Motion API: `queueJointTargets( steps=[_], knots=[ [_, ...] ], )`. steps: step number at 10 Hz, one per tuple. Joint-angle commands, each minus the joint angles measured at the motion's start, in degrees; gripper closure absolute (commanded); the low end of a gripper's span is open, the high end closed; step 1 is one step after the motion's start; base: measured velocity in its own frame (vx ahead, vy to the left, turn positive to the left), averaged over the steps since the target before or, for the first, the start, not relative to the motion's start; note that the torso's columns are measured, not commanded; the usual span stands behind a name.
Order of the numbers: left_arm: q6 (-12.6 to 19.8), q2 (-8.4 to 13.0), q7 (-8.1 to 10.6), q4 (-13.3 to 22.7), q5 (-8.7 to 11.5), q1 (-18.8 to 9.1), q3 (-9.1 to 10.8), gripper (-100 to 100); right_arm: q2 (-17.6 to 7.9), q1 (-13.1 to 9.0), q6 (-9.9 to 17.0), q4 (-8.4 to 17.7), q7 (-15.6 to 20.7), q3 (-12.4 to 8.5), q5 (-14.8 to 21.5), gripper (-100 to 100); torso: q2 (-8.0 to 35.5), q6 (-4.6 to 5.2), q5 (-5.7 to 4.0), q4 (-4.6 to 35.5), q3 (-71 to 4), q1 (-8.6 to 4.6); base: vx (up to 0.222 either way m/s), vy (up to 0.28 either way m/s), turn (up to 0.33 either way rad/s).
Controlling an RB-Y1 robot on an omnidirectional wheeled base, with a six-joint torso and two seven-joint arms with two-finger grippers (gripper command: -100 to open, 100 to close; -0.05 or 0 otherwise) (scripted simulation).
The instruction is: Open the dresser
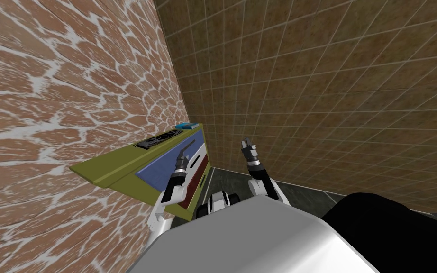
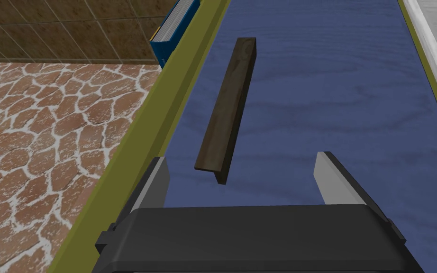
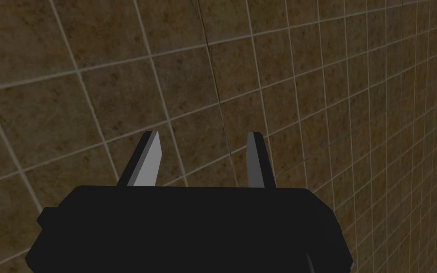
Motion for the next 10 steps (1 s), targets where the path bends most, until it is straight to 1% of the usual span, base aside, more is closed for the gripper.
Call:
queueJointTargets(
  steps=[1,2,3,4,5,6,8,9,10],
  knots=[
    [-2.2,0.8,-0.20,4.3,0.9,-4.3,1.42,-100,0.0,0.0,0.0,0.0,0.0,0.0,0.0,0,0.3,0.01,0.00,0.1,0.2,0.03,-0.107,0.006,-0.017],
    [-2.2,0.8,-0.20,6.1,0.9,-6.3,1.42,-100,0.0,0.0,0.0,0.0,0.0,0.0,0.0,0,0.4,0.01,0.01,0.1,0.3,0.04,-0.065,0.004,-0.001],
    [-2.2,0.8,-0.20,8.1,0.9,-7.3,1.42,-100,0.0,0.0,0.0,0.0,0.0,0.0,0.0,0,0.2,0.01,0.01,0.1,0.1,0.02,-0.023,0.000,-0.001],
    [-2.2,0.8,-0.20,10.0,0.9,-7.3,1.42,-100,0.0,0.0,0.0,0.0,0.0,0.0,0.0,0,0.0,-0.01,0.01,0.0,0.0,0.02,0.000,0.000,0.000],
    [-4.3,1.3,-0.52,11.6,1.6,-9.6,2.69,-100,0.0,0.0,0.0,0.0,0.0,0.0,0.0,0,-0.1,-0.01,0.01,0.0,-0.1,0.02,-0.088,-0.006,-0.021],
    [-4.3,1.3,-0.52,13.0,1.6,-10.8,2.69,-100,0.0,0.0,0.0,0.0,0.0,0.0,0.0,0,0.2,0.01,0.00,0.1,0.1,0.02,-0.114,0.010,-0.015],
    [-4.3,1.3,-0.52,16.9,1.6,-14.1,2.69,-100,0.0,0.0,0.0,0.0,0.0,0.0,0.0,0,0.1,0.01,0.02,0.1,0.1,0.05,-0.031,0.007,-0.001],
    [-4.3,1.3,-0.52,18.6,1.6,-14.1,2.69,-100,0.0,0.0,0.0,0.0,0.0,0.0,0.0,0,-0.1,0.00,0.01,0.0,0.0,0.01,0.011,-0.002,-0.001],
    [-6.4,1.9,-0.83,20.5,2.4,-16.6,3.95,-100,0.0,0.0,0.0,0.0,0.0,0.0,0.0,0,-0.1,-0.01,0.01,0.0,-0.1,0.00,-0.076,-0.016,-0.027]
  ],
)
